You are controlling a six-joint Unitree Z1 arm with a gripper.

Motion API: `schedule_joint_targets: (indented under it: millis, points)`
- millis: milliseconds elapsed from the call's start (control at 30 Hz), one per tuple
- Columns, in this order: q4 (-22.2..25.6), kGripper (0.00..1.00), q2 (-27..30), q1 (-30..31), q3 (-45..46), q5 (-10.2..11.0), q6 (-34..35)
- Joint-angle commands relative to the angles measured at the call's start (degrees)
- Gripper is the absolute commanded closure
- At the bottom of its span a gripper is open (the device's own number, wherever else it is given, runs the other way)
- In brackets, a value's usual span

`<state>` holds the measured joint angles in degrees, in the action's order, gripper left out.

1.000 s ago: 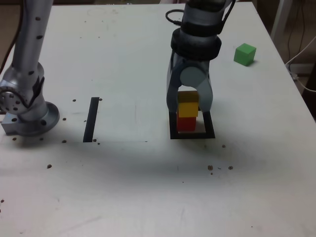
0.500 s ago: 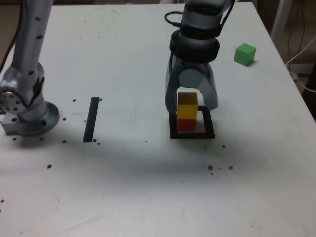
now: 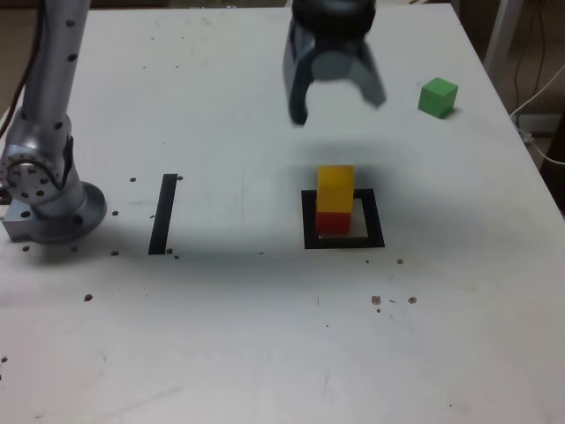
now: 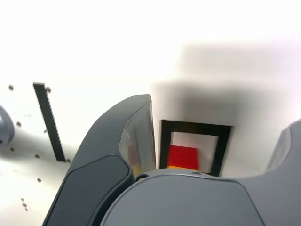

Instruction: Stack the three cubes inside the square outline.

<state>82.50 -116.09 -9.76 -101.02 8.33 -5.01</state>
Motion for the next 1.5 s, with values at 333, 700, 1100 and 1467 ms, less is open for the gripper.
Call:
schedule_joint_targets:
  millis: [333,700,1100,1467]
  points:
    - [8.2,0.01,-15.5,-7.1,-28.0,-2.2,-17.9]
    - [9.2,0.01,-23.2,-11.3,-39.7,-4.4,-20.7]
    - [8.5,0.01,-29.3,-13.7,-48.0,-4.1,-38.4]
    - [9.1,0.02,-31.2,-15.8,-55.3,-4.3,-49.2]
